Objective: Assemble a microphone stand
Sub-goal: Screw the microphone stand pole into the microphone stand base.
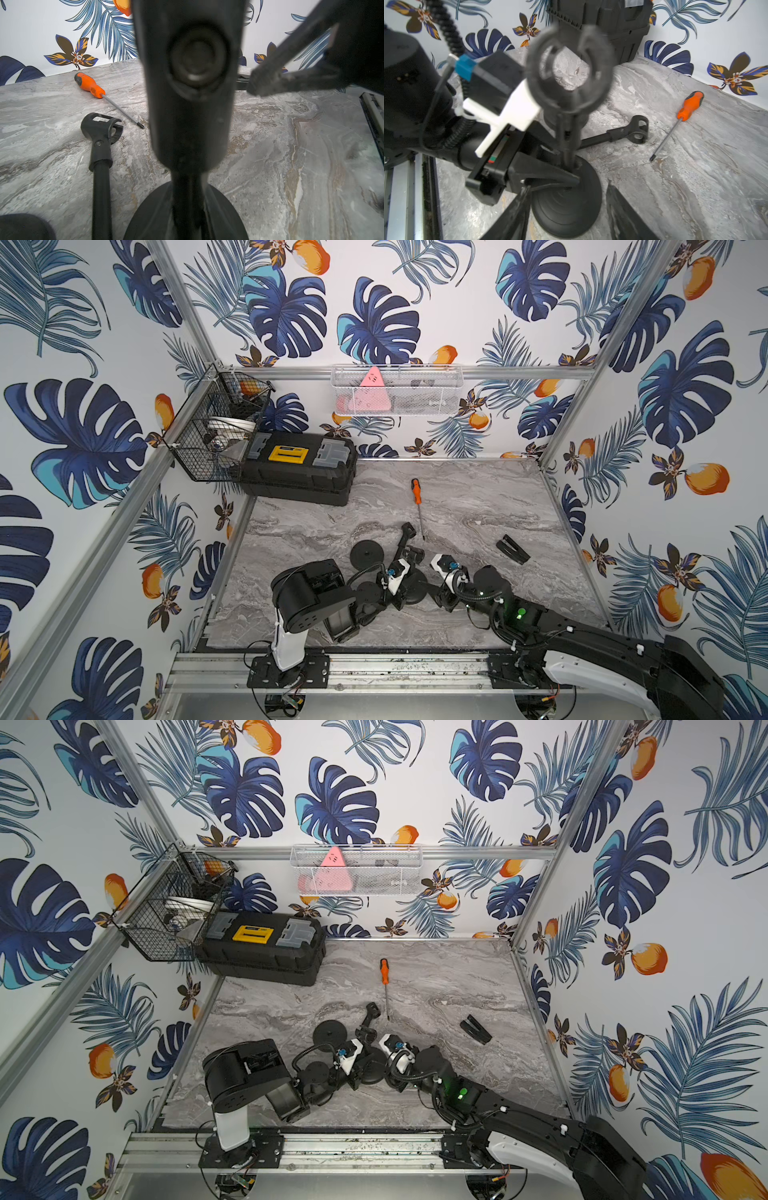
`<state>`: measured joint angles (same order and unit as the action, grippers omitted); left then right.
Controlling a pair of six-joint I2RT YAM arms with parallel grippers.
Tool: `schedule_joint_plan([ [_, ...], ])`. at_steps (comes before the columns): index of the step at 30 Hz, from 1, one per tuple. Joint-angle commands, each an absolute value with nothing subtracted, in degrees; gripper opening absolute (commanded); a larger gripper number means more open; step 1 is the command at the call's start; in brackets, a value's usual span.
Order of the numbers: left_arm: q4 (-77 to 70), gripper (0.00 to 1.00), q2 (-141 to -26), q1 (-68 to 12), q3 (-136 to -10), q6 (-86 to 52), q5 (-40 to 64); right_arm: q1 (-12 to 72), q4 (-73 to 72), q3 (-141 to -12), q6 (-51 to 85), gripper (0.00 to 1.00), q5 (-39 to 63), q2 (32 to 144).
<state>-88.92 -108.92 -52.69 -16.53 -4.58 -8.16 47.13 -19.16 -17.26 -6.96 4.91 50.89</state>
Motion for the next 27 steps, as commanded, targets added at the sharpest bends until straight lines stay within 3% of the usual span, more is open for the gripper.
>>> schedule_joint_plan([
  [1, -88.5, 0.24, -109.1, -52.5, -16.4, -4.8, -9.1, 39.4, -16.3, -17.8, -10.6, 0.60, 27.3, 49.2],
  [6, -88.6, 0.24, -109.3, -52.5, -16.6, -4.7, -8.5, 32.1, -11.4, -23.8, -18.1, 0.62, 43.3, 55.2],
  [11, -88.5, 0.24, -110.0, -52.5, -16.7, -4.3, -8.5, 27.5, -14.8, -27.6, -20.8, 0.62, 52.5, 63.8],
  [27, -88.5, 0.24, -110.2, -52.6, -17.0, -4.0, -7.6, 27.2, -7.6, -41.8, -32.7, 0.59, 63.0, 82.2],
])
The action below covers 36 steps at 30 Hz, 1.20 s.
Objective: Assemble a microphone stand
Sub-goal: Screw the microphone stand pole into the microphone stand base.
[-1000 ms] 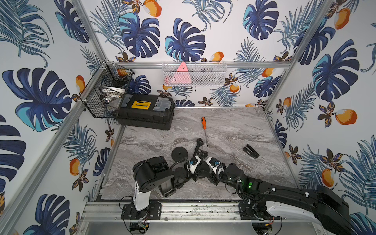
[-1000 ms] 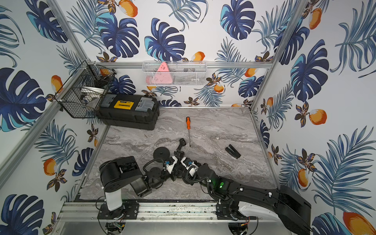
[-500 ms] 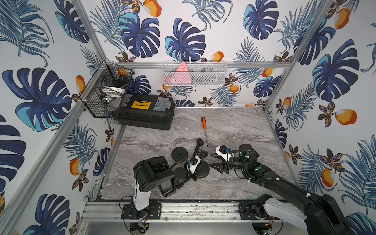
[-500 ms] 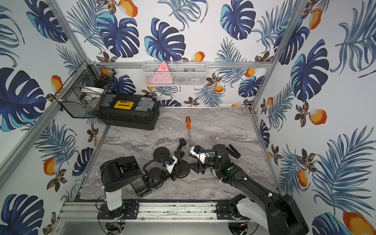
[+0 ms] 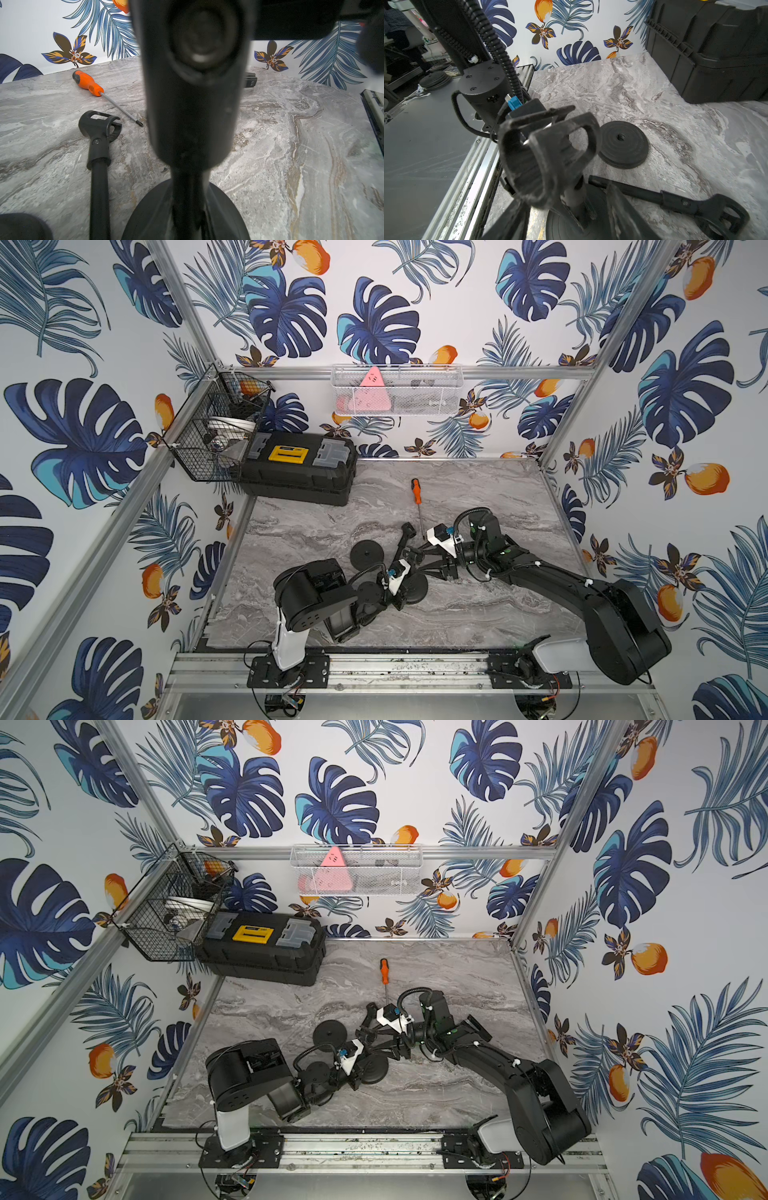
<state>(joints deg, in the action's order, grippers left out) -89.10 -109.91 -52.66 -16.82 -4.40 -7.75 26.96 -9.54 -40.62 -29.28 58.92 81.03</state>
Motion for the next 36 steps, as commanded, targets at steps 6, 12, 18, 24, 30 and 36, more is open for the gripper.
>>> schedule_joint_plan([
  [6, -88.5, 0.25, -110.4, -52.6, -17.1, -4.0, -7.5, 27.5, -7.1, -43.6, -33.1, 0.56, 63.3, 85.4],
  [12, -88.5, 0.25, -110.6, -52.5, -17.2, -4.1, -7.5, 28.1, -9.2, -44.2, -32.3, 0.52, 63.9, 87.5],
  [18, -88.5, 0.25, -110.6, -52.5, -17.1, -4.1, -7.9, 28.3, -9.4, -45.1, -33.8, 0.39, 64.6, 88.9],
  [24, -88.6, 0.27, -110.4, -52.5, -17.2, -4.3, -8.1, 28.7, -5.6, -46.2, -36.9, 0.24, 64.8, 89.3],
  [30, -88.5, 0.36, -108.4, -52.5, -16.4, -4.8, -9.4, 29.2, -6.2, -44.1, -37.2, 0.07, 63.4, 88.8],
  [36, -88.5, 0.37, -106.1, -52.3, -15.0, -5.4, -9.4, 31.3, -10.4, -38.9, -35.3, 0.00, 57.3, 86.5],
])
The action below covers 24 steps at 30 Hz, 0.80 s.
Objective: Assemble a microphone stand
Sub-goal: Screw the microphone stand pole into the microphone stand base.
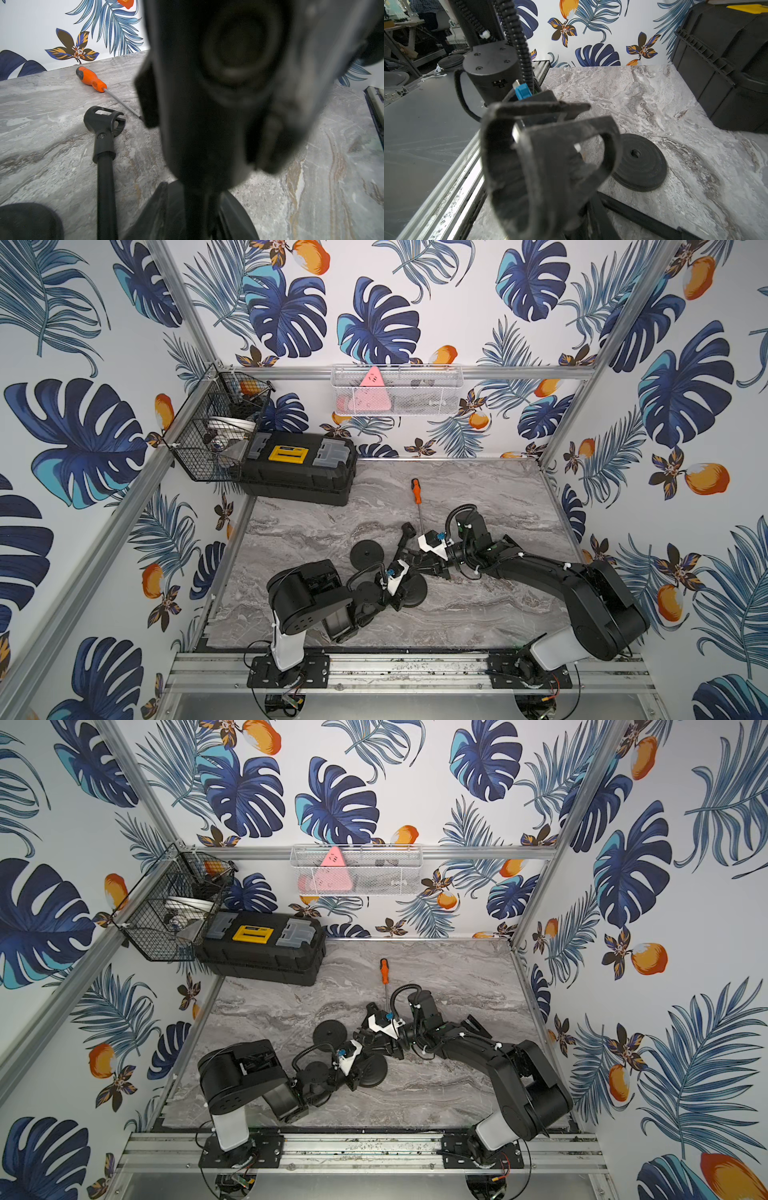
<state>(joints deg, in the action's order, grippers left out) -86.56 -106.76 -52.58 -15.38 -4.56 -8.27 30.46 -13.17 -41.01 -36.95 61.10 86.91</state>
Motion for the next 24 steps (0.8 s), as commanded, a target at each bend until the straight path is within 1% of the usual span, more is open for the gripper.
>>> schedule_joint_plan([
  [1, -88.6, 0.37, -106.0, -52.3, -14.7, -5.6, -9.4, 31.7, -13.2, -37.1, -33.5, 0.00, 56.0, 85.8],
  [5, -88.5, 0.36, -106.3, -52.3, -14.4, -6.0, -9.1, 32.5, -25.0, -30.5, -26.3, 0.00, 50.4, 83.7],
  [10, -88.5, 0.34, -106.1, -52.3, -14.2, -5.6, -9.1, 35.1, -31.9, -25.5, -21.8, 0.00, 40.0, 80.2],
  [16, -88.5, 0.32, -105.9, -52.3, -14.5, -5.5, -8.9, 38.1, -35.9, -21.9, -18.1, 0.00, 32.0, 76.9],
  [19, -88.5, 0.32, -106.1, -52.3, -14.5, -5.5, -8.8, 39.9, -35.5, -20.7, -16.7, 0.00, 28.9, 75.7],
  [21, -88.5, 0.32, -106.2, -52.3, -14.6, -5.4, -8.8, 42.3, -33.3, -20.6, -16.3, 0.00, 24.5, 74.8],
  [24, -88.5, 0.32, -106.7, -52.3, -14.8, -5.5, -8.5, 45.3, -34.7, -18.8, -14.0, 0.00, 18.3, 73.2],
])
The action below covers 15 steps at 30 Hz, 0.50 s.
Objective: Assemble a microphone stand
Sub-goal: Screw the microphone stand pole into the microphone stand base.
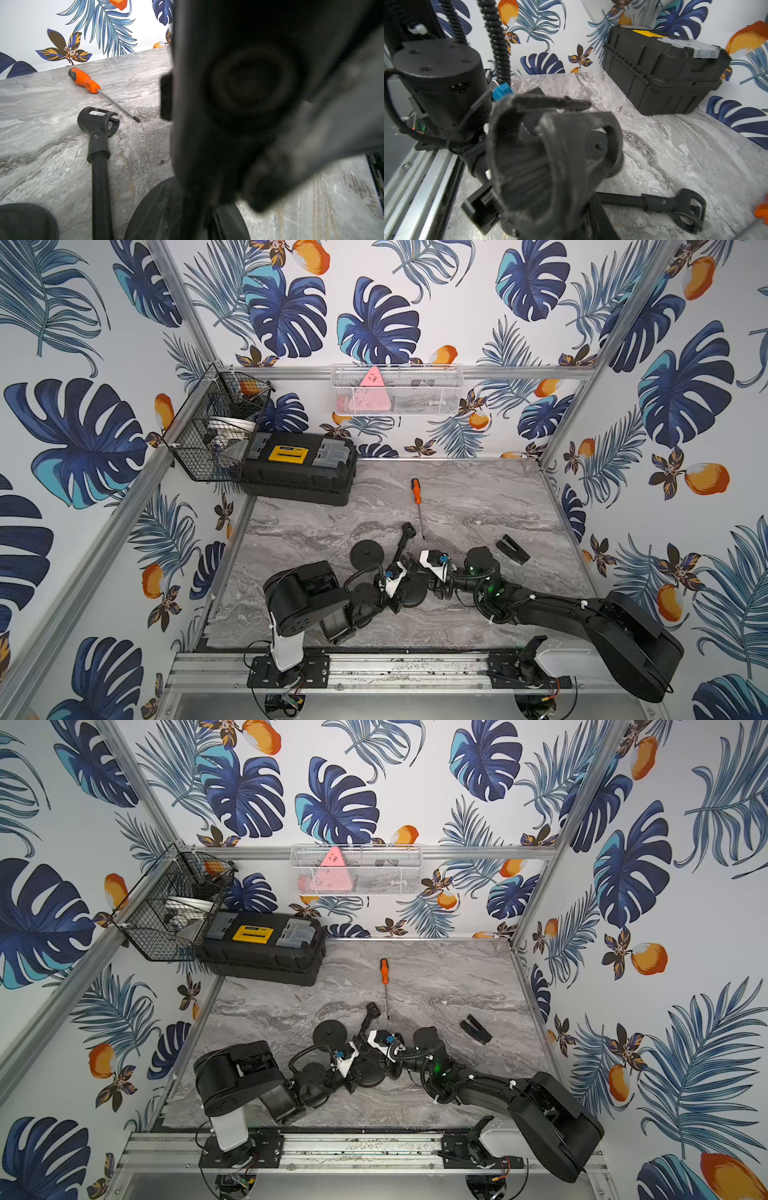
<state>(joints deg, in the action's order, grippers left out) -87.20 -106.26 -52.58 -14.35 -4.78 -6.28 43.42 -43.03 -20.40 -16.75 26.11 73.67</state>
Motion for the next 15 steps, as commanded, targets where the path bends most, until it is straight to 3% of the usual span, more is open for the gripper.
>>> schedule_joint_plan([
  [1, -88.6, 0.31, -106.8, -52.3, -14.8, -5.6, -8.4, 45.7, -34.6, -18.6, -13.0, 0.00, 16.5, 72.6],
  [15, -88.5, 0.30, -107.0, -52.3, -15.1, -5.5, -8.7, 56.7, -31.6, -17.8, -4.3, 0.00, -9.5, 70.4],
])
